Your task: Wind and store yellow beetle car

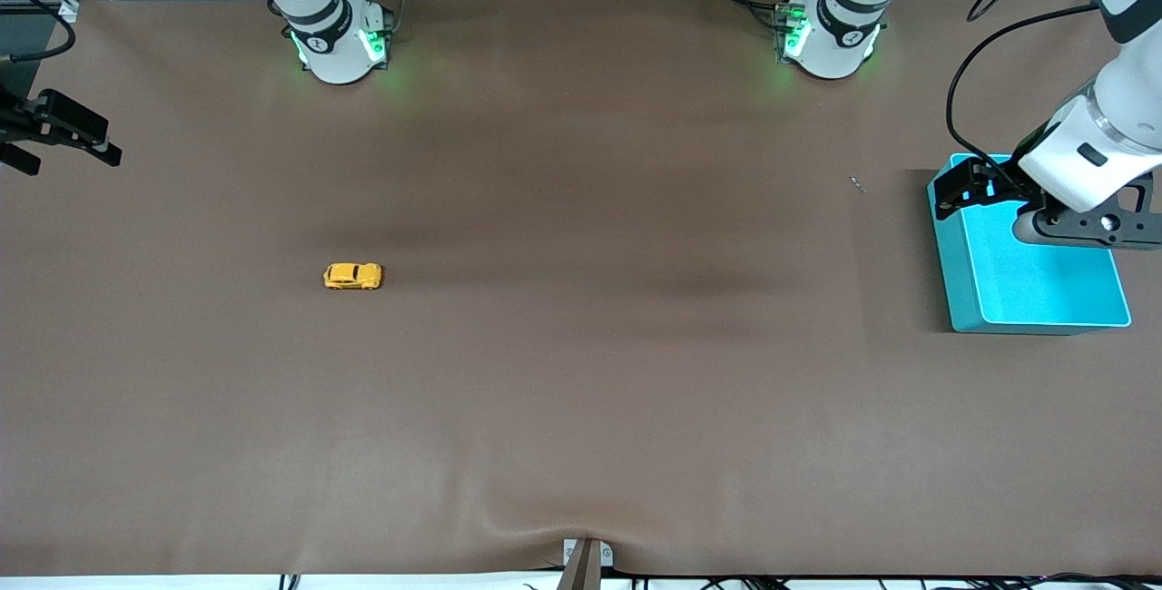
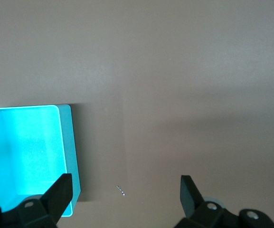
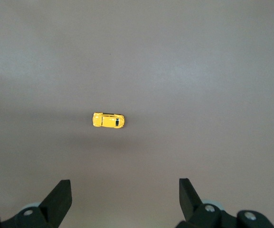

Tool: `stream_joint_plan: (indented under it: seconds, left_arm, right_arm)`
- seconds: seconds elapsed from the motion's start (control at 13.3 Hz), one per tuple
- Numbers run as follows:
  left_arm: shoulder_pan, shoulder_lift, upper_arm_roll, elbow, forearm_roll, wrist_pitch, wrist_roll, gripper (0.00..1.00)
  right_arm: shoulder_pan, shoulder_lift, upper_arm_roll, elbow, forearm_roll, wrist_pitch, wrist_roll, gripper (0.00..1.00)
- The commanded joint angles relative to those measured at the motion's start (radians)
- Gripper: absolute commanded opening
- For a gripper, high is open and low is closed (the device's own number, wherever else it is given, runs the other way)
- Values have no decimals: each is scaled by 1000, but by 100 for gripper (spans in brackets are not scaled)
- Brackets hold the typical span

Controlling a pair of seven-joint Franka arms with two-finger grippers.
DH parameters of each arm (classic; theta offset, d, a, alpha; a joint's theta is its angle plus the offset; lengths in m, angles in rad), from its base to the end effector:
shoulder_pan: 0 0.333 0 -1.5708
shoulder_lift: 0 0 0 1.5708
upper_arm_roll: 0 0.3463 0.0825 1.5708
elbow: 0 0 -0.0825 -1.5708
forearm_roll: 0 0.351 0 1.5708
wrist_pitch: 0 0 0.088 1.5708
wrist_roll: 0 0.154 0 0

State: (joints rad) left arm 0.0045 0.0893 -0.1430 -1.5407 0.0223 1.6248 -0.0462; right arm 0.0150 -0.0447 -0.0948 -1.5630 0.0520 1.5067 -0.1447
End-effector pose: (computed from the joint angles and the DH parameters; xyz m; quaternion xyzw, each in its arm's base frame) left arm 0.5509 -0.0700 0.5782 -0.9989 0.0465 0.0017 0.0050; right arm 0.4984 -0.0328 0.6286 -0.9990 -0.0340 0.0027 0.0286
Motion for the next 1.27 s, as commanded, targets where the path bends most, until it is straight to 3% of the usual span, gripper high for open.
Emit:
stream_joint_plan:
  seconds: [0.0, 1.2]
  left_arm:
    - [2, -20, -3, -13, -5, -11, -7, 100]
    - [2, -49, -1, 1, -4, -37, -3, 100]
  right_arm:
    - [13, -10, -5, 1, -18, -28, 40, 100]
    - [25, -7, -10, 0, -18, -34, 40, 100]
